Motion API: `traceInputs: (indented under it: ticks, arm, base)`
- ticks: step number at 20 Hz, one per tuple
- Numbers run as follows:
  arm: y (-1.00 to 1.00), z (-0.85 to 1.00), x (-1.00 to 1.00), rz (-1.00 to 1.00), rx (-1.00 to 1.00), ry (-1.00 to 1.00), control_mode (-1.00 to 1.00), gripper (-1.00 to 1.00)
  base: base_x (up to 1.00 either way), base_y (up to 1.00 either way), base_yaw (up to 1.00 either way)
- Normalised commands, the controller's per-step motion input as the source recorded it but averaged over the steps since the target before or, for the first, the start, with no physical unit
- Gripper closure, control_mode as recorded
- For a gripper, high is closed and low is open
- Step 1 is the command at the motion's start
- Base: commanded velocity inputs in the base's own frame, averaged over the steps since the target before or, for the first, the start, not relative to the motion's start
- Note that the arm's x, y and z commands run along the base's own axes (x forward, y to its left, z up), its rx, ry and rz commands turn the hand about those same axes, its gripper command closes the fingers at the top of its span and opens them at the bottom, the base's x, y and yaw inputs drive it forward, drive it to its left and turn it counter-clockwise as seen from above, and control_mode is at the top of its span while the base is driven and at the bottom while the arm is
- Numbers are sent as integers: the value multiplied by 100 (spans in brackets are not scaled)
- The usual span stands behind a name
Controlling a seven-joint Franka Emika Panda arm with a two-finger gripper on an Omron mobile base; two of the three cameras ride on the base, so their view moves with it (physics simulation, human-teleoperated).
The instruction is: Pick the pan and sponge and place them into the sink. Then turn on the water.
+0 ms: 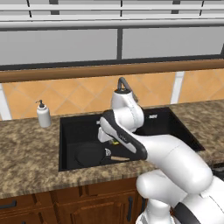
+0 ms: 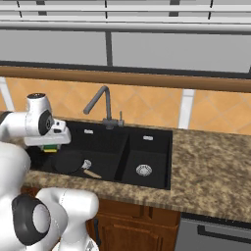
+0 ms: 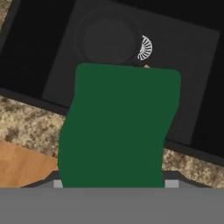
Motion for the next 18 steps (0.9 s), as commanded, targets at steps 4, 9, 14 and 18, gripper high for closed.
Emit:
traceInputs:
  ticks: [4, 9, 14, 18]
  arm:
    - [57, -16, 49, 0, 0, 0, -100, 100]
    - [46, -37, 65, -1, 0, 0, -100, 100]
    - [31, -46, 58, 0, 0, 0, -100, 100]
    - [0, -60, 47, 0, 1, 0, -100, 100]
  base:
    - [0, 0, 0]
    - [0, 0, 0]
    - [0, 0, 0]
    - [0, 0, 0]
